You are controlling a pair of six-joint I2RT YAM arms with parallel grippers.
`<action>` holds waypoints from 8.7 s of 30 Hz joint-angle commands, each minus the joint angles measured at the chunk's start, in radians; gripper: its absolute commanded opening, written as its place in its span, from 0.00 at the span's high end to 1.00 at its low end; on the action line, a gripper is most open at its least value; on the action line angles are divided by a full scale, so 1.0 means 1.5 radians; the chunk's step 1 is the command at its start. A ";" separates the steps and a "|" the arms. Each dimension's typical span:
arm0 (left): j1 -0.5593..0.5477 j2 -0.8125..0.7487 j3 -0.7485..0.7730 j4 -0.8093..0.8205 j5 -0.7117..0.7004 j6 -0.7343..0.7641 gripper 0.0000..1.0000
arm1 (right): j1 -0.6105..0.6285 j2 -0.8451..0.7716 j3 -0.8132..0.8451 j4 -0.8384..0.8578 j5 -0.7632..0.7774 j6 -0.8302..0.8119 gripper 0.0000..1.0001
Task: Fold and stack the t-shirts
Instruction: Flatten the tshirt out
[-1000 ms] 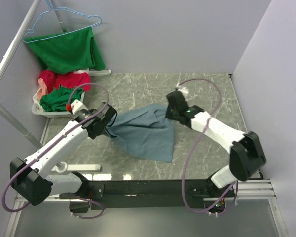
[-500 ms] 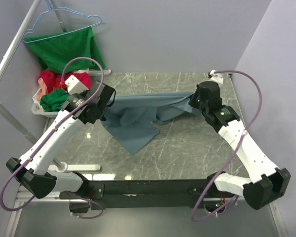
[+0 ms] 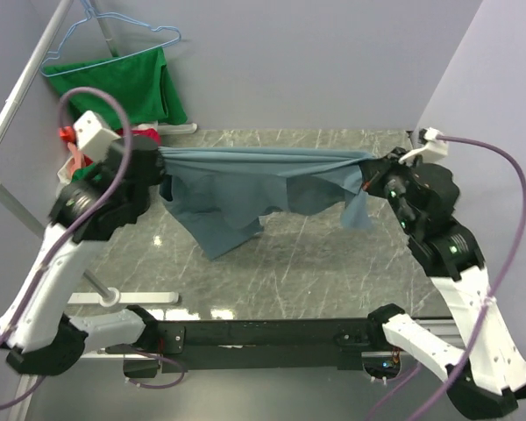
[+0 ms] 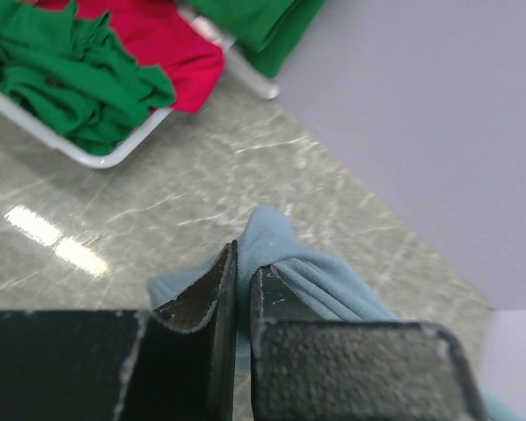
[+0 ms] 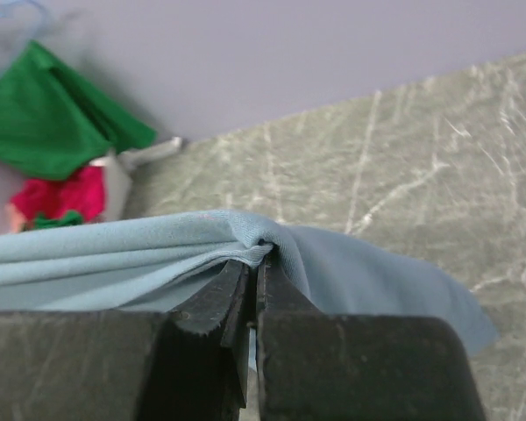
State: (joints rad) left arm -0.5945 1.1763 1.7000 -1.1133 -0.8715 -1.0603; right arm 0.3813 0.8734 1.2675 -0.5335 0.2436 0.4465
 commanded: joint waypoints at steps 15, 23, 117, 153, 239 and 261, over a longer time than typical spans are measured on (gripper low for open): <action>0.025 -0.049 0.034 0.220 -0.120 0.239 0.99 | -0.028 -0.038 -0.019 0.060 0.089 0.044 1.00; 0.064 0.210 -0.079 0.188 -0.067 0.040 0.99 | -0.040 0.256 -0.122 0.167 0.058 0.148 1.00; 0.051 0.549 -0.172 0.396 0.462 0.101 0.67 | -0.202 0.532 -0.132 0.206 -0.039 0.122 0.28; 0.051 0.383 -0.144 0.245 0.208 0.075 0.99 | -0.203 0.622 -0.103 0.218 -0.051 0.117 0.43; 0.105 0.131 0.002 0.224 0.127 0.228 0.99 | -0.198 0.203 0.059 0.026 0.080 0.067 1.00; 0.105 -0.301 0.027 0.404 0.358 0.361 0.99 | -0.199 -0.224 0.228 -0.086 -0.018 0.015 1.00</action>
State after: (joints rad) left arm -0.4400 0.7448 1.7149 -0.5861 -0.4488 -0.5678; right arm 0.0906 0.5716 1.5436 -0.6262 0.2432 0.4995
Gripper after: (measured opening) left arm 0.021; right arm 0.020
